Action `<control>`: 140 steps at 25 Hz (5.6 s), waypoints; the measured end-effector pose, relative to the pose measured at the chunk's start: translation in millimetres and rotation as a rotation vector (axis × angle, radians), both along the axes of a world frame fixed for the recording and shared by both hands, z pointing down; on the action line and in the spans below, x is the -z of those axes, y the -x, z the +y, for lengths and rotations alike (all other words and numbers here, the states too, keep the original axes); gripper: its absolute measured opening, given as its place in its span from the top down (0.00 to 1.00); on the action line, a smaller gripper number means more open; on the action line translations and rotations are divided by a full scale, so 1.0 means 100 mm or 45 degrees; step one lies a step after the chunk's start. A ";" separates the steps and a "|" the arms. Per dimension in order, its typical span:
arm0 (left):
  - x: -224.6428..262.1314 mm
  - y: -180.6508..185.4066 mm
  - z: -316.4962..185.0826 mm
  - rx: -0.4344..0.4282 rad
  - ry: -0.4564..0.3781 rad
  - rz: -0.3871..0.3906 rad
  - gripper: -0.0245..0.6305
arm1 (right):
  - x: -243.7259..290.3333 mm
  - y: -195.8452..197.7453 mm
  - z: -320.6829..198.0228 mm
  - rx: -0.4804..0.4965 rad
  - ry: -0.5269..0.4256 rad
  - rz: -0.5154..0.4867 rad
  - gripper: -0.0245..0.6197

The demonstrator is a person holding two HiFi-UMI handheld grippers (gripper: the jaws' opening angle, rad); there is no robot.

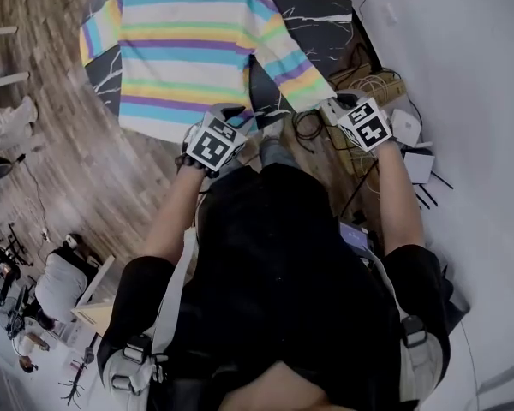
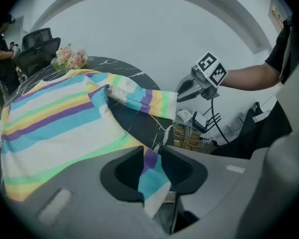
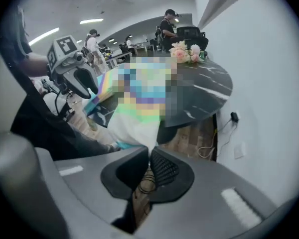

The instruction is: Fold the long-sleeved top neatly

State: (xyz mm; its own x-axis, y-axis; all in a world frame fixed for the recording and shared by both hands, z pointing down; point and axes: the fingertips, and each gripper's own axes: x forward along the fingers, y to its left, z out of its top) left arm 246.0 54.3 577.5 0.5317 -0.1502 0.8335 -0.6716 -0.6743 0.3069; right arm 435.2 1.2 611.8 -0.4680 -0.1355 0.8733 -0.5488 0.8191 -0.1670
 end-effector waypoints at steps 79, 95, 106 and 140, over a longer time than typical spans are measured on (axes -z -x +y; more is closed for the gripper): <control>0.32 2.93 -0.31 -0.084 0.034 0.164 0.78 | 0.45 2.33 -1.52 -1.304 -0.112 -0.107 0.73; 0.31 3.05 -0.26 -0.008 0.048 0.172 0.78 | 0.91 3.20 -1.52 -1.003 -0.418 -0.263 0.90; 0.26 3.24 -0.21 0.039 0.061 0.181 0.78 | 0.68 4.53 -1.11 -0.452 -0.411 -0.211 0.80; 0.43 0.61 -0.59 -0.015 0.037 0.343 0.78 | 0.74 0.97 -1.78 -0.617 -0.441 0.022 0.76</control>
